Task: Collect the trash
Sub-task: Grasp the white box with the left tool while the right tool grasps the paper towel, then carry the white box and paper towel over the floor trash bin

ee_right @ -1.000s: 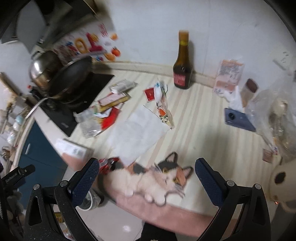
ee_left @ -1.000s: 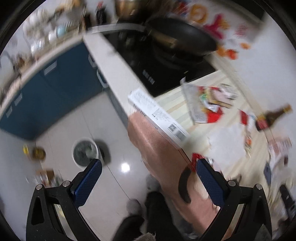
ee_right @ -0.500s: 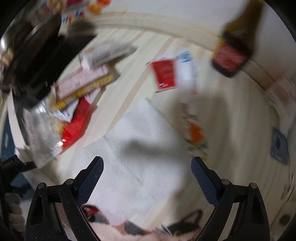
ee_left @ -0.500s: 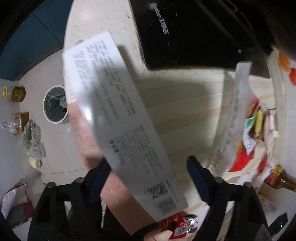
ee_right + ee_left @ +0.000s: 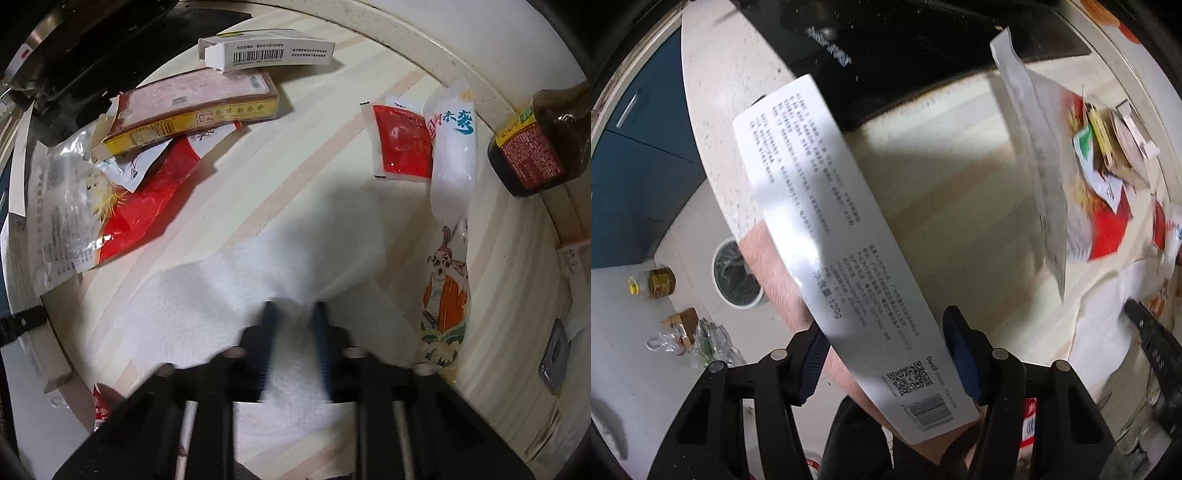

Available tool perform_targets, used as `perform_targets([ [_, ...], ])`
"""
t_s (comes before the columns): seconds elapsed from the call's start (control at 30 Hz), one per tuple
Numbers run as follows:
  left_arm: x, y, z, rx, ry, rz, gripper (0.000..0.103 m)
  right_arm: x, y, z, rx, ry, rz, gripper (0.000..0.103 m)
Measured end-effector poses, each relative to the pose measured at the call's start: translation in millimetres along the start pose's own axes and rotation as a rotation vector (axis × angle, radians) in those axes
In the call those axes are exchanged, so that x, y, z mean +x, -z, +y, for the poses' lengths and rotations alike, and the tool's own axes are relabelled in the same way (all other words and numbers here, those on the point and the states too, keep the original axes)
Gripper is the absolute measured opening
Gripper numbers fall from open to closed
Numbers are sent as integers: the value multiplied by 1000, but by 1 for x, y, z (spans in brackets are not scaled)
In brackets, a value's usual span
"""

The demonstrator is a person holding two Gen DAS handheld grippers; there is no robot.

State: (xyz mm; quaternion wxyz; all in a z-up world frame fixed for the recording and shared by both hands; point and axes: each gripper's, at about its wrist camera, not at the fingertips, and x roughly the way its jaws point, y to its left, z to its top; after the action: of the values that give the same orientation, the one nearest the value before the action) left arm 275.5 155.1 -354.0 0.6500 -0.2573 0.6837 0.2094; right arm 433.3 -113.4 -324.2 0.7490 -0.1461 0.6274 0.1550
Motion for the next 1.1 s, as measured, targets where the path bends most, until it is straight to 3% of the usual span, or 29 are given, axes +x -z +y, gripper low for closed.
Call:
perform_targets([
  [0.27, -2, 2, 1, -43, -18, -12, 53, -2, 18, -11, 22, -83, -4, 5],
  [0.53, -31, 25, 5, -18, -53, -92, 44, -43, 31, -28, 36, -137, -94, 3],
  [0.97, -91, 30, -15, 58, -50, -246, 42, -121, -14, -18, 64, -208, -299, 3],
  [1.1, -108, 27, -2, 55, -32, -303, 42, -153, -21, -16, 78, -242, -364, 3],
])
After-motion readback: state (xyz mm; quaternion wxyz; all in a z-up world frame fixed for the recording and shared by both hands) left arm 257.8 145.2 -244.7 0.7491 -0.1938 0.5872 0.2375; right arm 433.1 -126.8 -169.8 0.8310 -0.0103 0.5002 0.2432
